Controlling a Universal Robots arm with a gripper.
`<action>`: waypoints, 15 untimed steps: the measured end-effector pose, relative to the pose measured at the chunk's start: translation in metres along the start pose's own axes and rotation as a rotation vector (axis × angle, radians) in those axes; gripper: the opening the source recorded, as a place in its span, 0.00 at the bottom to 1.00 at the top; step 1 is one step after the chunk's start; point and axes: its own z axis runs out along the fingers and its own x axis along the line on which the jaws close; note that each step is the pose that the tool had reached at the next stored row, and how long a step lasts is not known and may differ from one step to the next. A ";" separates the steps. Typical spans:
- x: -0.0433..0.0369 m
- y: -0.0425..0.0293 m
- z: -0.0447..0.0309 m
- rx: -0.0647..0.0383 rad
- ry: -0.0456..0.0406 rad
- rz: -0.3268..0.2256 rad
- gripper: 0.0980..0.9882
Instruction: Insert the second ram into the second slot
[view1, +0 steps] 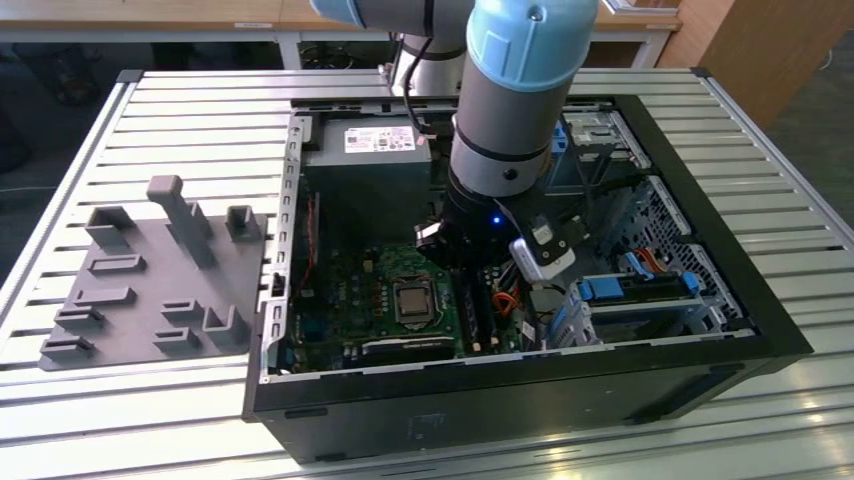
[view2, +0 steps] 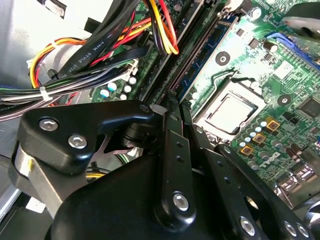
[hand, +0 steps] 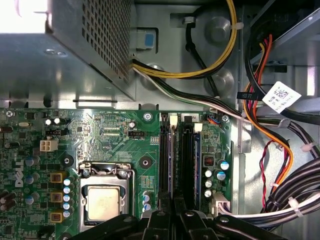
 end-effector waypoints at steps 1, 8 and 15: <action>0.0000 0.0000 0.0000 0.000 0.0001 0.000 0.04; 0.0000 -0.0004 0.0000 0.000 0.0001 0.000 0.04; -0.0002 -0.0018 0.0001 -0.001 -0.0003 0.011 0.04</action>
